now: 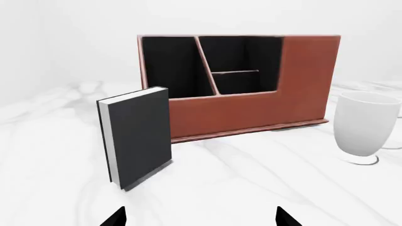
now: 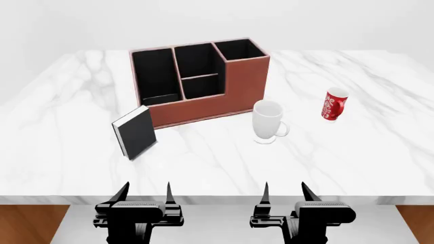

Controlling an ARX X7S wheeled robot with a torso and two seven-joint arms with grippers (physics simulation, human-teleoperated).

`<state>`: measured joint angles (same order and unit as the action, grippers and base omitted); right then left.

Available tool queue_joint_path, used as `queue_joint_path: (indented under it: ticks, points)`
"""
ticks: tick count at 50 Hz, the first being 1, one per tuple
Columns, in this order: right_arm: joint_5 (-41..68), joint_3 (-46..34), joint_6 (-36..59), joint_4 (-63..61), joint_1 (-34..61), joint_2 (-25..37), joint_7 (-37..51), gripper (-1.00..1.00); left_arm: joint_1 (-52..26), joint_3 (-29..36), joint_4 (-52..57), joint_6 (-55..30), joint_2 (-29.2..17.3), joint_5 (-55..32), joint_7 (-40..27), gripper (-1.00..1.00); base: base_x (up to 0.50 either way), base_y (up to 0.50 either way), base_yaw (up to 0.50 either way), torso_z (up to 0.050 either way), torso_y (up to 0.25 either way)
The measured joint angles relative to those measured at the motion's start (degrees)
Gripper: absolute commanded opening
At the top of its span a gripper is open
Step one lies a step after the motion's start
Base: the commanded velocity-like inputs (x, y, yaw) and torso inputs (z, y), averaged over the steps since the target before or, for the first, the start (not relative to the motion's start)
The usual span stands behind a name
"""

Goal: Pick up the red mug and place it to the right of the caddy.

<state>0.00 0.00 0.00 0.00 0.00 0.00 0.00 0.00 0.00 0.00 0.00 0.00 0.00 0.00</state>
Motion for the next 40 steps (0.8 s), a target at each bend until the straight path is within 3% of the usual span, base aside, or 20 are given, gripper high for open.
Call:
queue_joint_path:
  ticks: [6, 40]
  points:
    - [0.9, -1.4, -1.0, -0.1, -0.6, 0.9, -0.9, 1.00, 0.0, 0.8, 0.1, -0.3, -0.6, -0.4, -0.6, 1.00, 0.00, -0.07, 0.00, 0.000, 0.000]
    - [6.6, -5.7, -1.5, -1.0, -2.0, 4.6, -2.0, 1.00, -0.1, 4.8, -0.7, 0.1, -4.4, -2.4, -5.3, 1.00, 0.05, -0.50, 0.00, 0.000, 0.000]
